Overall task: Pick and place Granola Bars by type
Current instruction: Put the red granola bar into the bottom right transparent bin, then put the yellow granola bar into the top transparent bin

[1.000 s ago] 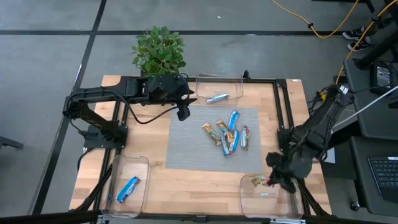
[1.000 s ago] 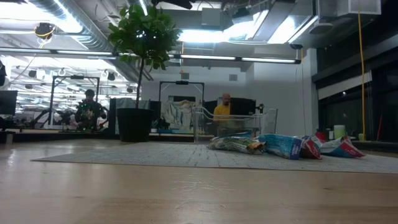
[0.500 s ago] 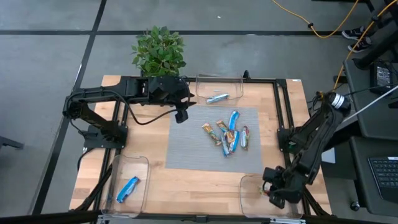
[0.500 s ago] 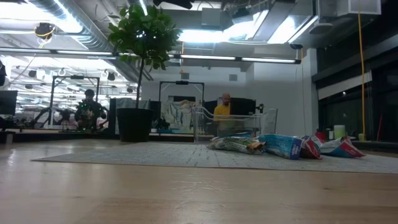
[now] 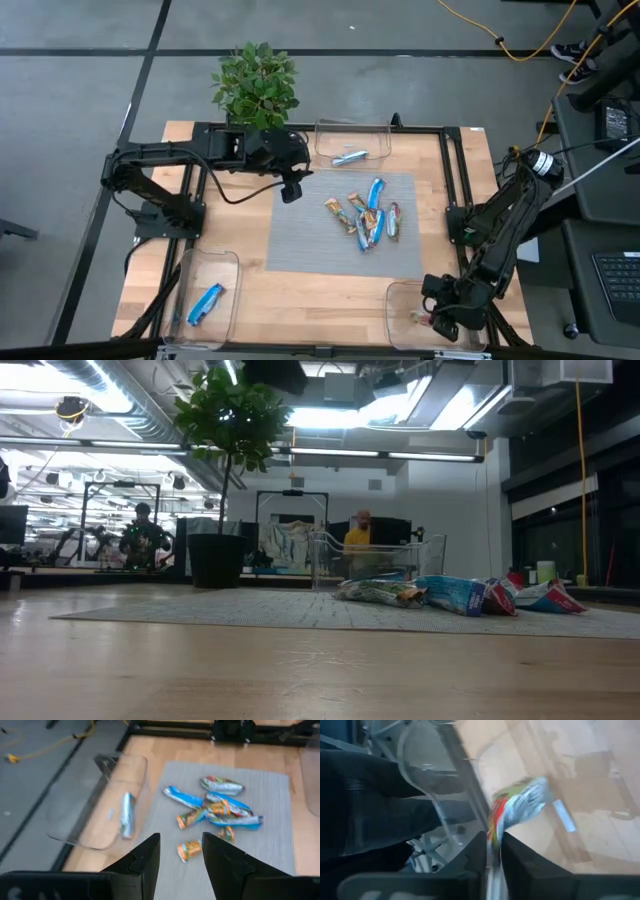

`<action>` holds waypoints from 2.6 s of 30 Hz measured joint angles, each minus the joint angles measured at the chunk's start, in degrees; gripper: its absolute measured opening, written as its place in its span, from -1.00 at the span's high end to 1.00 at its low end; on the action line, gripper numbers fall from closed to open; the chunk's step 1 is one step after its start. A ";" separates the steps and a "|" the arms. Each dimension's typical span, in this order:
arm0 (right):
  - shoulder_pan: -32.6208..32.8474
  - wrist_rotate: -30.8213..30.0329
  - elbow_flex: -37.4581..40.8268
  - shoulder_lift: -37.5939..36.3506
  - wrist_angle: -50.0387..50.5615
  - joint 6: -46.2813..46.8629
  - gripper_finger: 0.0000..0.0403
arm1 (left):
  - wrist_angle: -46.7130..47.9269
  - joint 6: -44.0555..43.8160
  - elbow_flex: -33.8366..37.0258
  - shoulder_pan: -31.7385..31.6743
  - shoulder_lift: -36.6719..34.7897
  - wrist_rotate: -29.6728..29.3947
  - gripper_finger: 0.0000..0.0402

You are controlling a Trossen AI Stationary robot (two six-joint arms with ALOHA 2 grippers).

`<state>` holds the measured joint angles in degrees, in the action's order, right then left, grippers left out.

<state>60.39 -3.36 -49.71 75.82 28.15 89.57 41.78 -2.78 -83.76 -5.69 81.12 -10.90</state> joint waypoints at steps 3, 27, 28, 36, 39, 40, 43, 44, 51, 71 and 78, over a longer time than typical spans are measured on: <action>0.10 0.01 0.00 -0.90 0.36 -0.01 0.51 | -0.85 -1.17 1.87 0.02 0.02 1.20 0.31; -1.60 -12.18 -0.02 -3.72 14.80 -1.11 0.20 | -3.86 0.56 2.72 0.02 0.18 5.06 0.31; -2.28 -13.95 -0.02 -4.49 14.96 -2.75 0.20 | -4.58 0.56 2.72 0.02 0.53 5.09 0.31; -11.23 -21.79 -0.02 -12.07 17.68 -24.59 0.20 | -7.00 2.69 2.74 0.88 6.44 11.25 0.31; -16.21 -23.14 -0.02 -15.36 17.65 -34.84 0.20 | -7.88 3.13 2.74 1.68 9.46 12.85 0.31; -18.16 -23.32 -0.02 -16.48 17.65 -38.00 0.20 | -8.22 3.14 2.74 1.90 10.46 12.97 0.31; -23.71 -23.36 -0.02 -19.55 17.59 -47.03 0.20 | -8.13 4.08 2.74 2.31 13.29 13.06 0.31; -25.54 -23.36 -0.02 -20.48 17.56 -49.83 0.20 | -8.24 4.58 2.74 2.49 14.09 13.05 0.31; -36.72 -23.25 0.35 -26.21 16.48 -63.32 0.20 | -9.23 6.13 2.74 3.02 19.75 13.01 0.31; -54.84 -8.52 8.18 -32.09 5.65 -83.33 0.20 | -14.72 6.90 2.72 -1.90 25.37 12.38 -0.29; -60.22 -3.68 8.83 -32.09 4.72 -87.37 0.20 | -16.45 7.97 2.61 -2.82 27.97 14.00 -0.38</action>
<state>0.17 -7.05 -40.88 43.72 32.87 2.20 25.33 5.19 -81.15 -8.51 109.09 3.10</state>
